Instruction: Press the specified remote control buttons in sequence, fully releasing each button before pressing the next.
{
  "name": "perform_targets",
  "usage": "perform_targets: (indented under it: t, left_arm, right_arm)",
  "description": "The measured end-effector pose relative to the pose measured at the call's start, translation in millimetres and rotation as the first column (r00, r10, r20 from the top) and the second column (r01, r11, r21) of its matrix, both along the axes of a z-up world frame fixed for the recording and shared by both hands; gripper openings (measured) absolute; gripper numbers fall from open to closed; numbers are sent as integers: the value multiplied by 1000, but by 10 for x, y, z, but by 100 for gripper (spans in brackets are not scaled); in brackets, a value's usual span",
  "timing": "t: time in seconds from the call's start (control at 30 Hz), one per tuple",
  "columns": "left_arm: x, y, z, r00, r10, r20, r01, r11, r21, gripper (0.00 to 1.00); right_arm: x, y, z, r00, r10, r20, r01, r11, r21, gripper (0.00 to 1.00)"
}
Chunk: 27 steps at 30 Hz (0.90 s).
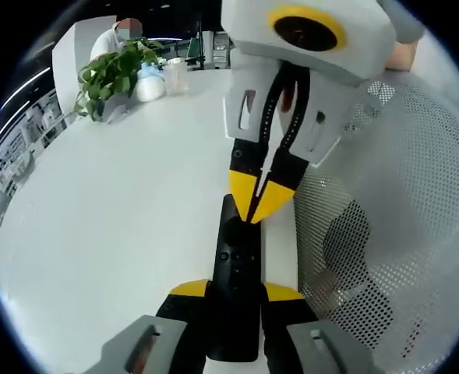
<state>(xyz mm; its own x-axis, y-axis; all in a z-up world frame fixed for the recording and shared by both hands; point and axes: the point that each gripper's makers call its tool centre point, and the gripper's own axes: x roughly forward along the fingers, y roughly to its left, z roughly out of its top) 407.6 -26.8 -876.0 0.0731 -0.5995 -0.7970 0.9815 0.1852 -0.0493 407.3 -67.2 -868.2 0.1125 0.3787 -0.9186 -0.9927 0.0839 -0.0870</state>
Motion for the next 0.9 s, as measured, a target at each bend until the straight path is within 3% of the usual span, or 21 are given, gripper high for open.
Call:
perform_targets:
  t: [0.9]
  left_arm:
    - [6,-7,-21,1000,9,0,-9,1000,9,24]
  right_arm:
    - [-45,21,-9,999,-22,-47,23,999,22,0]
